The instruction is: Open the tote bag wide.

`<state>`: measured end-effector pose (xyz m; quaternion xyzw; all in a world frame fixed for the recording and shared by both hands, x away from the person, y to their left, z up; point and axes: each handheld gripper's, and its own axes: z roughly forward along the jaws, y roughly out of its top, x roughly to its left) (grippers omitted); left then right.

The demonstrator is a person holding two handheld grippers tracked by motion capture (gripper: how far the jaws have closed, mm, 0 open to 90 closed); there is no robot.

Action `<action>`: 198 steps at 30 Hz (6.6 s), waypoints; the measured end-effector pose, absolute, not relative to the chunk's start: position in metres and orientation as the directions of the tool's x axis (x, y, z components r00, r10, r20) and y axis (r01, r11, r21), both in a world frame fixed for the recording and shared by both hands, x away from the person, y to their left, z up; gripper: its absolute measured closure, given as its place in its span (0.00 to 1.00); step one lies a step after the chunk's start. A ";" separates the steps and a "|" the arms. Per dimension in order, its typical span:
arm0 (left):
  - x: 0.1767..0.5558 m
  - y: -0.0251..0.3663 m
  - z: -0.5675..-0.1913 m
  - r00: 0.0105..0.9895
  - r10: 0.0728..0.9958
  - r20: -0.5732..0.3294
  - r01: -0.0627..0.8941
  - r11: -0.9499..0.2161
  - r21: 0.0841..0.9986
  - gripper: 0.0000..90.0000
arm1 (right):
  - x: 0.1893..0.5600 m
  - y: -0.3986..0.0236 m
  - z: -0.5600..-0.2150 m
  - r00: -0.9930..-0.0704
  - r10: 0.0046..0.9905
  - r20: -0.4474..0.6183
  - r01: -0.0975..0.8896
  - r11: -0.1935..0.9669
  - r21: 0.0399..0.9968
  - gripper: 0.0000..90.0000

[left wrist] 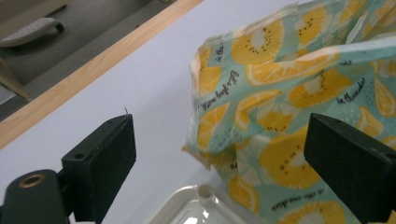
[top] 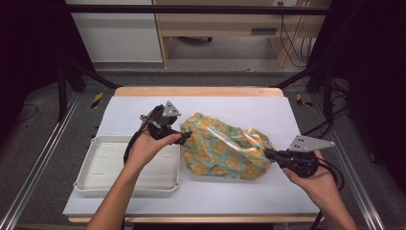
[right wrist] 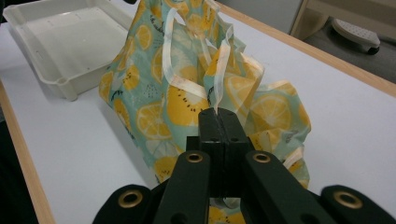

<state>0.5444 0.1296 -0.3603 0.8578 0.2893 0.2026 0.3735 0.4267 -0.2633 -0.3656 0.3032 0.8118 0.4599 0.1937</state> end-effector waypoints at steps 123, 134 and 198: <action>0.444 0.135 -0.417 0.752 0.607 0.257 0.199 -0.580 0.790 0.95 | 0.389 -0.147 -0.430 -0.886 0.464 -0.002 0.299 0.576 0.761 1.00; 0.433 0.165 -0.397 0.727 0.641 0.246 0.208 -0.547 0.811 0.73 | 0.397 -0.147 -0.460 -0.863 0.504 -0.030 0.334 0.614 0.715 1.00; 0.431 0.101 -0.415 0.856 0.458 0.240 0.179 -0.697 0.694 0.66 | 0.450 -0.190 -0.422 -0.823 0.554 -0.124 0.337 0.652 0.679 0.66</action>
